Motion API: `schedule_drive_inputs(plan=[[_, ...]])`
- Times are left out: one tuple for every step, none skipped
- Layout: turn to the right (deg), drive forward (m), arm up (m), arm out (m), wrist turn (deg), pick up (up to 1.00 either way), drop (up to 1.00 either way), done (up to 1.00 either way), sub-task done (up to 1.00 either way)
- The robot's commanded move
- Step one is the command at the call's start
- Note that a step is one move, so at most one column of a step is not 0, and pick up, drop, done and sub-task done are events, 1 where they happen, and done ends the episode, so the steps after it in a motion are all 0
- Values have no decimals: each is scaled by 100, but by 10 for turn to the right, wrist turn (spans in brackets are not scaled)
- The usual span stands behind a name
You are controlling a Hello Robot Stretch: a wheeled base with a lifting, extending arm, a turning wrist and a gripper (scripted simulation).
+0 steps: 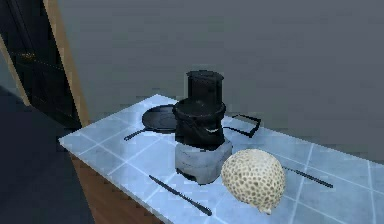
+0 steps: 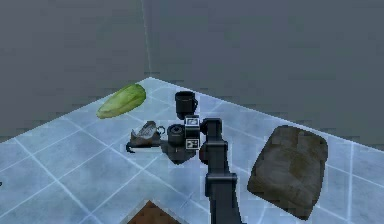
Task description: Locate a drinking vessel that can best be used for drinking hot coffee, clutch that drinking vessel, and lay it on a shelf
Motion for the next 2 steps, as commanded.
schedule_drive_inputs(plan=[[0, 0, 0, 0, 0, 100, 0, 0, 0], [0, 0, 10, 0, 0, 0, 0, 0, 0]])
